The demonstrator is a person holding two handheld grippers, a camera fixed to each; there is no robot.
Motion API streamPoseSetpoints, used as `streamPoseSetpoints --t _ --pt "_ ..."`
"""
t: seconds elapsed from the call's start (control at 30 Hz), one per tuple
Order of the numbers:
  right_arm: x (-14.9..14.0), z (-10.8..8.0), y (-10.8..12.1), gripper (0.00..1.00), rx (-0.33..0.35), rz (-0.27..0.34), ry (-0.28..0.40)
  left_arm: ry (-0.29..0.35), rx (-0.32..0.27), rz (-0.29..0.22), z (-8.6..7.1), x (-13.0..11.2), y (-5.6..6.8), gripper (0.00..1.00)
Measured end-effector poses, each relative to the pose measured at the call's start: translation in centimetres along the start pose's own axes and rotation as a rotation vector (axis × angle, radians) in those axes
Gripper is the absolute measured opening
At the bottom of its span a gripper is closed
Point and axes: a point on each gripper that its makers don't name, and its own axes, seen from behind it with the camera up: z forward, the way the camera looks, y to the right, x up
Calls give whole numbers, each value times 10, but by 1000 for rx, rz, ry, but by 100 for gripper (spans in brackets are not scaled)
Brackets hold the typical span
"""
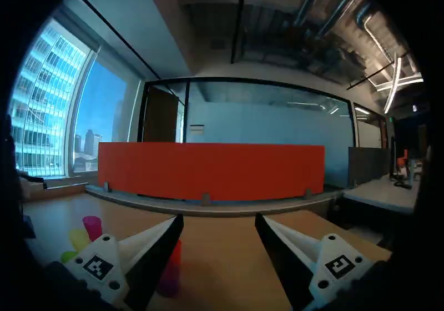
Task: Pour water
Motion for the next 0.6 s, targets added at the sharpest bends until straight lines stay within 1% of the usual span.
streamPoseSetpoints --t 0.2,0.47,0.6 --pt "-9 -4 8 100 -30 23 -7 8 36 12 -1 -5 -3 100" --pt "-20 -14 8 100 -34 42 -23 33 89 36 -2 -7 -9 100" --pt "-31 -19 9 100 -29 58 -52 49 111 40 -5 -11 -10 100"
